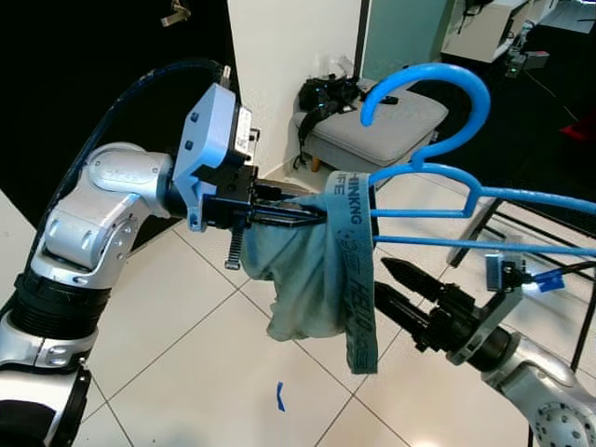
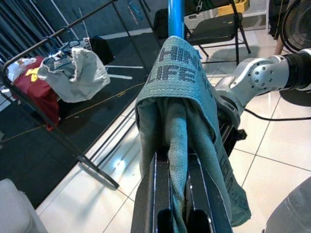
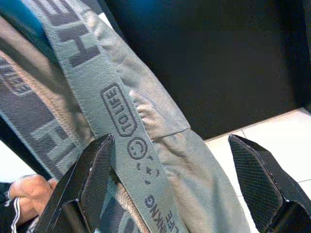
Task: Hang hanger
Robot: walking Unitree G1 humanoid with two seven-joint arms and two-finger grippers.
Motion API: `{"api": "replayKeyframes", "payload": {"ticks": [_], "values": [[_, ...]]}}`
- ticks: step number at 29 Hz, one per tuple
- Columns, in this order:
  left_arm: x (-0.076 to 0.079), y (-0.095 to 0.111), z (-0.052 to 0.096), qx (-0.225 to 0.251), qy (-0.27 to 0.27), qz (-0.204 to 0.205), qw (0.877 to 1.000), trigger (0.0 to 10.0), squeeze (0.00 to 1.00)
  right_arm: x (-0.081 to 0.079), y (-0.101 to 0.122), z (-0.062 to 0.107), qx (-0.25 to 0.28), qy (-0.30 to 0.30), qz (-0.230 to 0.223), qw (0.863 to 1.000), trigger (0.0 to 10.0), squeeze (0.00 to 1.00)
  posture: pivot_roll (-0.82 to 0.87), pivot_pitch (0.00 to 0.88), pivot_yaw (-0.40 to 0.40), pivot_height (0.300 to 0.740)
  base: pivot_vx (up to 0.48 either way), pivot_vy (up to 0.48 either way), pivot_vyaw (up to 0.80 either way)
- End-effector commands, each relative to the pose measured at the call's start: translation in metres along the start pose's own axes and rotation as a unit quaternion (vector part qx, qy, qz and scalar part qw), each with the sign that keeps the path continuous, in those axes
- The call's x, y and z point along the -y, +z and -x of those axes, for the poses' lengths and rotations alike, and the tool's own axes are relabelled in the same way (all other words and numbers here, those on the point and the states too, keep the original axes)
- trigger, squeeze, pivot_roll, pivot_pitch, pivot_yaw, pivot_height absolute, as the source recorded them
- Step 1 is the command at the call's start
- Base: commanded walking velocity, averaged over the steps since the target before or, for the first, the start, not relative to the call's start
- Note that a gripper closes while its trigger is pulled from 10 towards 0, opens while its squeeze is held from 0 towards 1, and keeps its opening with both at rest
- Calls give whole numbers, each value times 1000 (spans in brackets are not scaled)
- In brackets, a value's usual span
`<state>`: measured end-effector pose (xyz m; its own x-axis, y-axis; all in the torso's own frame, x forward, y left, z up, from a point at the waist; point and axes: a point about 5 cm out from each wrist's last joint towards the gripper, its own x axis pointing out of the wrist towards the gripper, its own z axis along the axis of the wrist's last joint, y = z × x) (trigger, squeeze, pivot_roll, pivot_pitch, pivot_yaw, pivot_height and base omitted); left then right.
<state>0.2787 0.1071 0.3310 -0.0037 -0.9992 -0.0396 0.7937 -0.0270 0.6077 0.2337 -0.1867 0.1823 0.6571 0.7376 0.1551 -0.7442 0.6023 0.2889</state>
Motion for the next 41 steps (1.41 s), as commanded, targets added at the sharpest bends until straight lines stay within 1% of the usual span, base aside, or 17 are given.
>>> {"api": "replayKeyframes", "payload": {"ticks": [1,12,23,32,41], "values": [[2,5,-4,12,-11,-3,1000,10000,0,-3,-1,-3,-4,7,7,1000,10000,0,-3,110,65,740,0,0,0],[2,5,-4,12,-15,-1,1000,10000,0,-4,3,-4,10,11,9,1000,10000,0,-1,112,73,740,0,0,0],[2,3,-4,9,-11,6,1000,10000,0,-15,17,-5,51,54,7,997,10000,0,-2,117,77,740,0,0,0],[2,3,-4,8,-11,6,1000,10000,0,-16,18,-6,53,58,5,997,10000,0,-1,117,76,740,0,0,0],[0,1,-3,4,-9,6,1000,10000,0,-19,18,-4,61,65,-8,996,10000,0,-1,117,79,740,0,0,0]]}}
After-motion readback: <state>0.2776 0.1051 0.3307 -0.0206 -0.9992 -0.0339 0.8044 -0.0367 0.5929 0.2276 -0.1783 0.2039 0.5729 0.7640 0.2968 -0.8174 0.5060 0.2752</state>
